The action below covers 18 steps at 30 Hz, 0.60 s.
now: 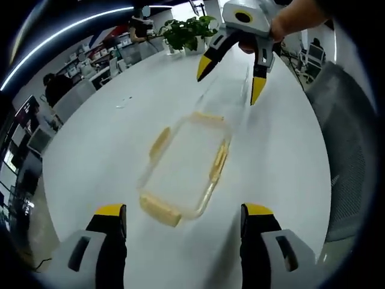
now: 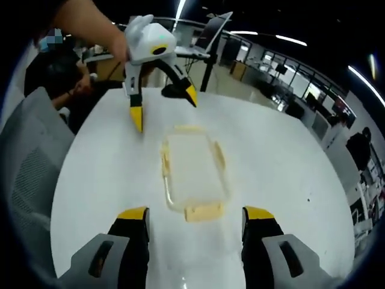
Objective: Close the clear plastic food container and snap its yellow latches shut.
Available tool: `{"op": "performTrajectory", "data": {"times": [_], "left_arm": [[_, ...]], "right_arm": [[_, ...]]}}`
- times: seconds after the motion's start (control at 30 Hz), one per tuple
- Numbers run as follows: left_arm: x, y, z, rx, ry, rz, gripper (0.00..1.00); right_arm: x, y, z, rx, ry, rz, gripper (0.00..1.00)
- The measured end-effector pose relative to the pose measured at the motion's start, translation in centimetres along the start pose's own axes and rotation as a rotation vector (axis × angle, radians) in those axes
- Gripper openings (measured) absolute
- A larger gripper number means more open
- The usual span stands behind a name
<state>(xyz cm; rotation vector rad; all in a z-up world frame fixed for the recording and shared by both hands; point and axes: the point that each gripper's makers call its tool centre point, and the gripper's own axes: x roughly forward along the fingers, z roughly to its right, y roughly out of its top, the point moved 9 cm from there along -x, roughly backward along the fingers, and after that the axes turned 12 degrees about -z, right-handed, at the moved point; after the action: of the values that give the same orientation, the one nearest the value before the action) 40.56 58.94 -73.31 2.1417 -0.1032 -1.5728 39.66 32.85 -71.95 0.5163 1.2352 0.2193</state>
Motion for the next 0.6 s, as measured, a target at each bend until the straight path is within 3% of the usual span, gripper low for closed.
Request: {"op": "performTrajectory", "data": {"times": [0.6], "left_arm": [[0.6,-0.1,-1.7,0.063,-0.014,-0.045,0.72]], "right_arm": [[2.0,0.3,1.2,-0.056,0.048,-0.049,0.6]]}}
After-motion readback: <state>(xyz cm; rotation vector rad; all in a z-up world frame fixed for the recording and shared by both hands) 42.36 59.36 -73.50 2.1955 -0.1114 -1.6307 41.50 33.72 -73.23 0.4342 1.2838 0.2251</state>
